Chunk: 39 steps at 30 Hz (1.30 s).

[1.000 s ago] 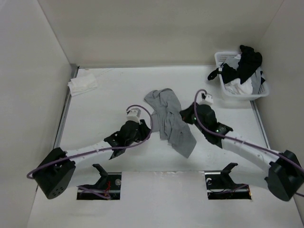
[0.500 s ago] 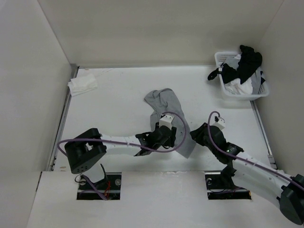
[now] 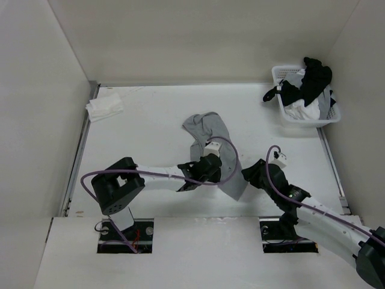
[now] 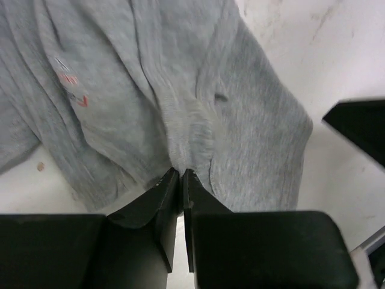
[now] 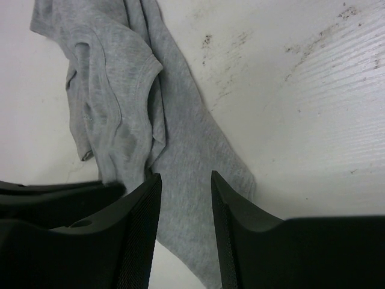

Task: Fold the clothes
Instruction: Flatten the tank top out

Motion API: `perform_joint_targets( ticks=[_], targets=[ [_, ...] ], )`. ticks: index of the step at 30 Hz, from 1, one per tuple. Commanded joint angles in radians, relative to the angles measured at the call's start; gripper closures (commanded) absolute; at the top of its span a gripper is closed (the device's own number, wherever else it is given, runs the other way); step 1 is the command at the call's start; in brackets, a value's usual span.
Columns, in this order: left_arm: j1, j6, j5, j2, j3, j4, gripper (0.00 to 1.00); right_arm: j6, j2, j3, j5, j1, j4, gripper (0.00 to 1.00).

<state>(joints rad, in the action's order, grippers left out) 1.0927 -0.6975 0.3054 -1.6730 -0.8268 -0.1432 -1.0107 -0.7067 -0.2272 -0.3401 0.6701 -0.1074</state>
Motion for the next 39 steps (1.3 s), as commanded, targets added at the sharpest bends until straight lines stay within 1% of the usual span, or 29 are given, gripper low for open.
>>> perform_joint_targets(
  ticks=[1, 3, 5, 6, 7, 8, 9, 10, 11, 12, 13, 14, 16, 17, 18, 19, 21, 22, 23, 24, 25, 26, 28, 29, 30, 32, 33, 36, 39],
  targets=[
    [-0.113, 0.001, -0.025, 0.088, -0.171, -0.022, 0.97, 0.006, -0.022, 0.000, -0.013, 0.010, 0.028, 0.56],
    [-0.214, 0.035, -0.063, 0.046, -0.372, -0.030, 0.97, 0.030, -0.051, -0.003, -0.013, 0.006, 0.058, 0.56],
    [-0.329, 0.102, -0.077, -0.116, -0.716, -0.001, 0.97, 0.050, -0.079, -0.014, -0.008, -0.004, 0.075, 0.56],
    [-0.357, 0.122, -0.081, -0.186, -0.850, 0.022, 0.97, 0.058, -0.089, -0.021, -0.010, -0.004, 0.084, 0.56],
    [-0.394, 0.159, -0.097, -0.296, -1.065, 0.075, 0.94, 0.067, -0.100, -0.027, -0.011, -0.005, 0.092, 0.56],
    [-0.444, 0.206, -0.120, -0.523, -1.502, 0.220, 0.82, 0.079, -0.118, -0.040, -0.011, -0.005, 0.107, 0.56],
    [-0.461, 0.222, -0.126, -0.613, -1.676, 0.288, 0.71, 0.081, -0.122, -0.043, -0.010, -0.005, 0.112, 0.56],
    [-0.484, 0.225, -0.127, -0.708, -1.873, 0.380, 0.55, 0.084, -0.132, -0.047, -0.008, -0.002, 0.124, 0.55],
    [-0.504, 0.221, -0.127, -0.746, -1.966, 0.469, 0.44, 0.084, -0.137, -0.050, -0.011, -0.001, 0.129, 0.55],
    [-0.518, 0.214, -0.130, -0.707, -1.903, 0.511, 0.38, 0.084, -0.145, -0.049, -0.014, -0.001, 0.139, 0.54],
    [-0.523, 0.213, -0.130, -0.627, -1.741, 0.489, 0.37, 0.084, -0.161, -0.044, -0.014, 0.001, 0.159, 0.54],
    [-0.523, 0.216, -0.130, -0.572, -1.623, 0.447, 0.37, 0.084, -0.166, -0.043, -0.014, 0.000, 0.164, 0.54],
    [-0.523, 0.220, -0.120, -0.376, -1.183, 0.192, 0.39, 0.093, -0.220, -0.040, -0.007, -0.001, 0.208, 0.57],
    [-0.527, 0.204, -0.109, -0.263, -0.941, 0.040, 0.41, 0.096, -0.241, -0.044, -0.004, 0.001, 0.215, 0.62],
    [-0.529, 0.176, -0.091, -0.190, -0.796, -0.032, 0.41, 0.095, -0.252, -0.050, -0.004, 0.010, 0.213, 0.68],
    [-0.528, 0.149, -0.068, -0.116, -0.661, -0.070, 0.42, 0.087, -0.254, -0.052, -0.005, 0.024, 0.210, 0.75],
    [-0.509, 0.116, -0.022, -0.006, -0.441, -0.093, 0.48, 0.075, -0.226, -0.046, -0.020, 0.061, 0.200, 0.90],
    [-0.501, 0.112, -0.017, 0.010, -0.407, -0.095, 0.49, 0.070, -0.218, -0.046, -0.026, 0.068, 0.192, 0.92],
    [-0.463, 0.109, 0.009, 0.071, -0.268, -0.101, 0.54, 0.063, -0.185, -0.044, -0.043, 0.084, 0.158, 0.95],
    [-0.451, 0.104, 0.015, 0.088, -0.229, -0.101, 0.56, 0.061, -0.171, -0.043, -0.051, 0.090, 0.147, 0.95],
    [-0.417, 0.102, 0.027, 0.129, -0.139, -0.102, 0.61, 0.066, -0.153, -0.041, -0.059, 0.104, 0.134, 0.94],
    [-0.403, 0.101, 0.029, 0.139, -0.112, -0.098, 0.62, 0.070, -0.145, -0.041, -0.057, 0.108, 0.124, 0.93],
    [-0.348, 0.101, 0.046, 0.170, -0.033, -0.055, 0.64, 0.081, -0.135, -0.053, -0.037, 0.115, 0.088, 0.85],
    [-0.334, 0.096, 0.054, 0.174, -0.014, -0.038, 0.63, 0.084, -0.135, -0.057, -0.028, 0.121, 0.080, 0.79],
    [-0.307, 0.089, 0.072, 0.174, 0.015, -0.001, 0.61, 0.089, -0.143, -0.060, -0.016, 0.136, 0.074, 0.69],
    [-0.285, 0.063, 0.107, 0.171, 0.054, 0.031, 0.55, 0.099, -0.158, -0.069, -0.002, 0.159, 0.072, 0.60],
    [-0.285, 0.050, 0.110, 0.167, 0.073, 0.031, 0.53, 0.103, -0.172, -0.073, 0.003, 0.174, 0.072, 0.58],
    [-0.311, 0.015, 0.063, 0.102, 0.094, 0.010, 0.47, 0.092, -0.237, -0.096, 0.019, 0.229, 0.064, 0.55],
    [-0.323, 0.015, 0.034, 0.035, 0.071, -0.012, 0.49, 0.071, -0.251, -0.115, -0.008, 0.268, 0.012, 0.57]
  ],
)
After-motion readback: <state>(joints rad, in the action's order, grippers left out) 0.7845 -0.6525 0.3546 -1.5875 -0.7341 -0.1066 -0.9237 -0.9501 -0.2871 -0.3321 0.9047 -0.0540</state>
